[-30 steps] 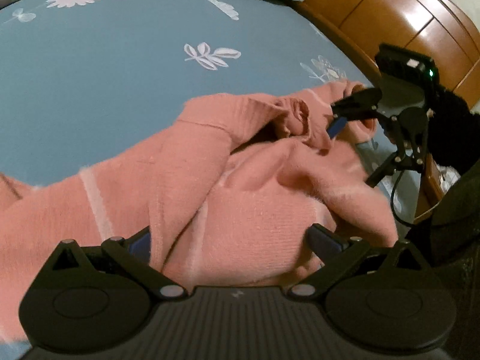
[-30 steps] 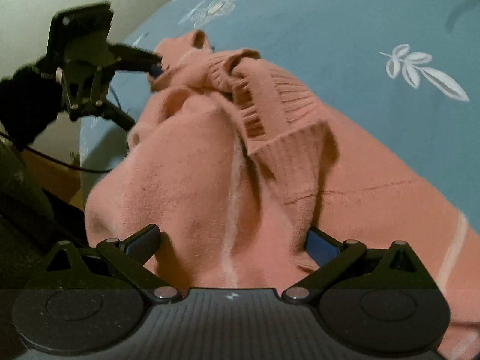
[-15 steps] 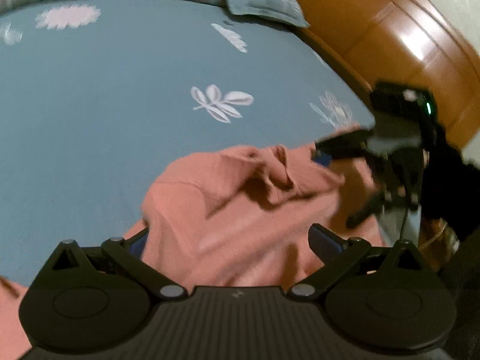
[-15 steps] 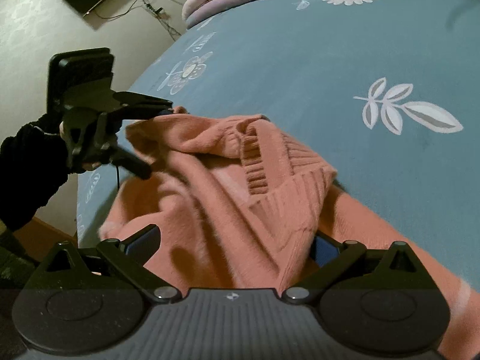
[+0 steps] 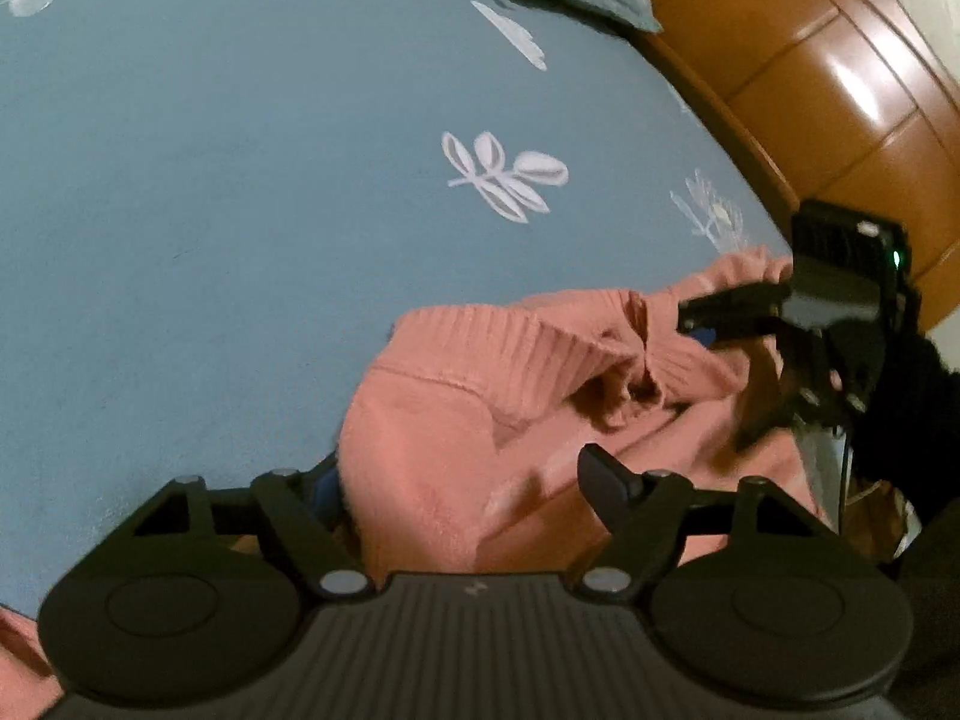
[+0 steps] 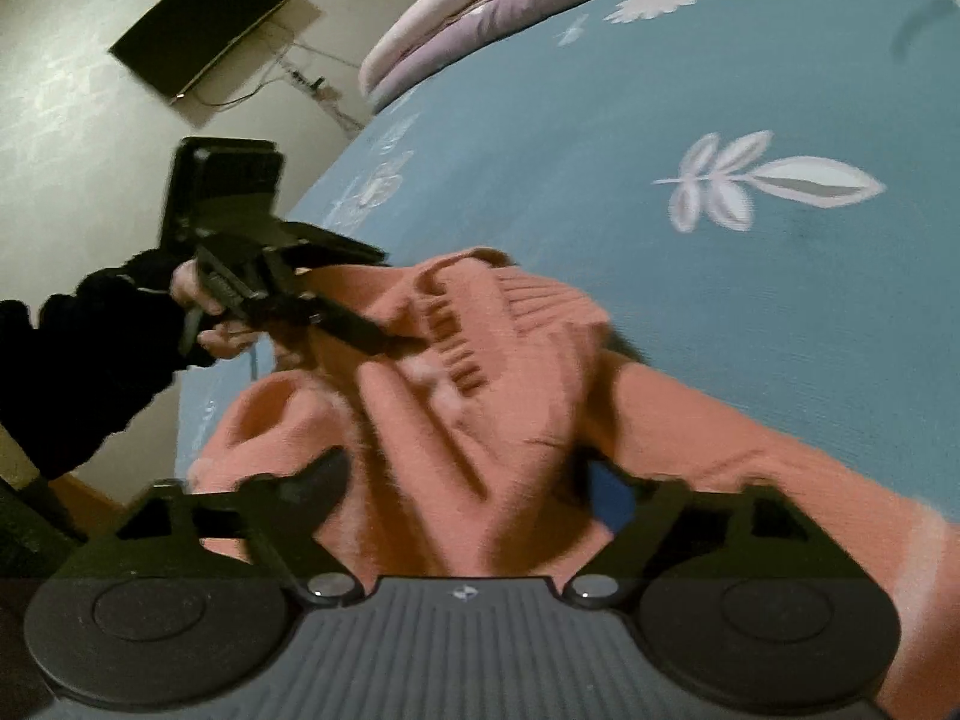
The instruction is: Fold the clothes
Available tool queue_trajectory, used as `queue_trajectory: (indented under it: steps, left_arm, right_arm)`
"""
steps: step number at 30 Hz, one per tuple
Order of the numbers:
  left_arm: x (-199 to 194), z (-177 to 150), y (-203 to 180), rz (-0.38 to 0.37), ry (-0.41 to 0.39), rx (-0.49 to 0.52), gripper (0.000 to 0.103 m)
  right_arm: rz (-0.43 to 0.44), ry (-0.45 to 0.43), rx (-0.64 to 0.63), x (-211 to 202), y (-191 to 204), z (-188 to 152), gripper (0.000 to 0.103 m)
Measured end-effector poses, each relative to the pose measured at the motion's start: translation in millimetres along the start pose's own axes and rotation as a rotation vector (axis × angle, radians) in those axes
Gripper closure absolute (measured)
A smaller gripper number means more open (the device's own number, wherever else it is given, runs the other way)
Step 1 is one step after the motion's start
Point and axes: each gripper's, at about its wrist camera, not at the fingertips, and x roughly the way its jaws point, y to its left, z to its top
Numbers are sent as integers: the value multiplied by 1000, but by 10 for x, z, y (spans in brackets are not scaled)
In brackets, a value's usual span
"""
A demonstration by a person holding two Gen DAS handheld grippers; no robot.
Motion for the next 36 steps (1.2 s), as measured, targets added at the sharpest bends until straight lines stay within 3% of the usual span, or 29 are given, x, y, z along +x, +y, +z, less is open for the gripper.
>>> queue_trajectory:
  steps: [4,6,9,11,15,19,24,28,30,35,36]
  left_arm:
    - [-80,-99,-12,11,5,4,41]
    - [-129,-122,17,21,-9,-28,64]
    - [-172,-140,37,49,-21,-55,83]
    - [-192,-148,-27,72,-25,-33,89]
    - [-316,-116,-203,112,-58,39,92]
    - [-496,-24,-227,103,-128,60,92]
    - [-565,119,-125,162,-203,35,96]
    - [-542,274,-35,271,-236,31,96]
    - [-444,349,62,305,-221,17,97]
    - [-186,531,316,384,-179,-19,98]
    - [-144,533,402,386,-164,-54,93]
  right_arm:
    - [-8,-38,34,68,-86,-20,48]
    - [-35,-42,20,140,-58,-3,54]
    - [-138,-24,-20,182,18,29,83]
    - [-200,-9,-50,196,112,74,84]
    - [-368,22,-215,196,483,166,85]
    - [-497,-14,-341,65,677,392,86]
    - [-624,-58,-411,23,598,728,90]
    - [-710,-84,-458,109,491,1013,93]
    - [-764,-98,-464,179,407,1154,100]
    - [-758,-126,-344,268,54,1402,99]
    - [-732,-124,-308,266,3,1398,99]
